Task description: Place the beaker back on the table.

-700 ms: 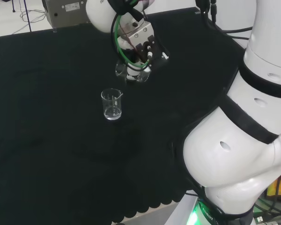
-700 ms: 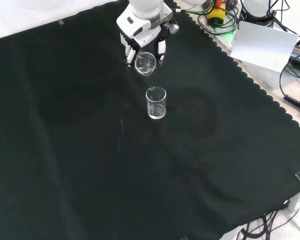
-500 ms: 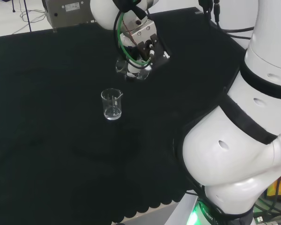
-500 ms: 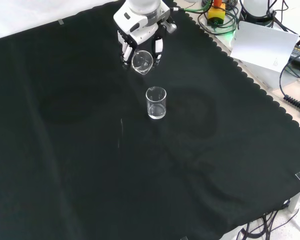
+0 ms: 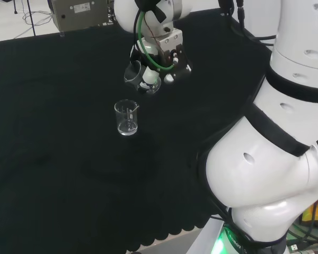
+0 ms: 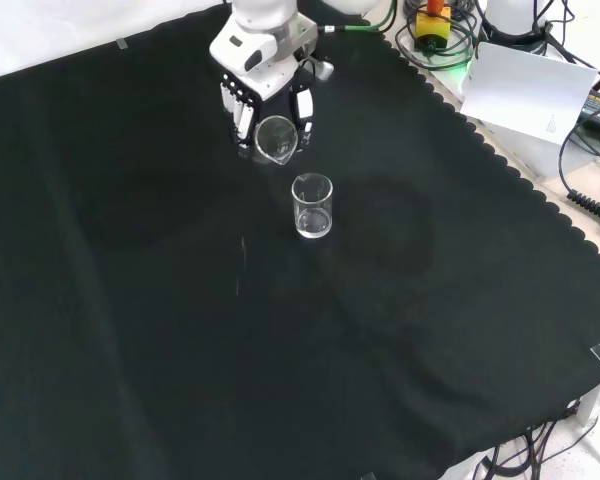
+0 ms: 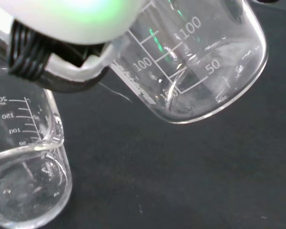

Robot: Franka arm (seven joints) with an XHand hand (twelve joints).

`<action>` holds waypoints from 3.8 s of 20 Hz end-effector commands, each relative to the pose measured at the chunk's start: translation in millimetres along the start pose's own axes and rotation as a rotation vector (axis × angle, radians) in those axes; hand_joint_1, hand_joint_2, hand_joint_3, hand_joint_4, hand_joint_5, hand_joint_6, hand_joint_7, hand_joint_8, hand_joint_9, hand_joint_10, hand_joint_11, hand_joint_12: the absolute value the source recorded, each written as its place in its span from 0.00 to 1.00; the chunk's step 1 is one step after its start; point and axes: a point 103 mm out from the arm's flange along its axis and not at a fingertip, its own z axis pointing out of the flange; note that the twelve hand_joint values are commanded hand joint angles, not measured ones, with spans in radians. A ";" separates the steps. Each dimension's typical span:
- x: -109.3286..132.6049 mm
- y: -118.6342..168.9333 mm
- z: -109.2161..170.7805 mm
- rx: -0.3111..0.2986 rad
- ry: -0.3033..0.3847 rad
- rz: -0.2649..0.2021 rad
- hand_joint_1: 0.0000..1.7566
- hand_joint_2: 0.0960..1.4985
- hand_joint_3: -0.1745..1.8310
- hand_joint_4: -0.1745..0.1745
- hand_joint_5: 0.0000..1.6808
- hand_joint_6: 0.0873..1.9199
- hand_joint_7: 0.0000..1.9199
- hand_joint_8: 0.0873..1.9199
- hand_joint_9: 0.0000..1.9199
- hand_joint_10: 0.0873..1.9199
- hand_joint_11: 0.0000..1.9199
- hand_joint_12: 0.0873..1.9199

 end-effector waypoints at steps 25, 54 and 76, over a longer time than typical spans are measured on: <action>-45.6 57.2 89.9 -0.124 0.453 -0.026 0.63 0.38 0.51 1.00 0.68 0.49 0.75 0.33 0.76 0.24 0.70 0.36; -38.8 71.4 129.1 -0.116 0.562 0.000 0.63 0.38 0.50 0.99 0.69 0.48 0.75 0.32 0.76 0.22 0.69 0.36; -39.5 60.6 131.7 0.100 0.558 -0.045 0.43 0.33 0.39 0.32 0.20 0.26 0.11 0.41 0.22 0.38 0.05 0.75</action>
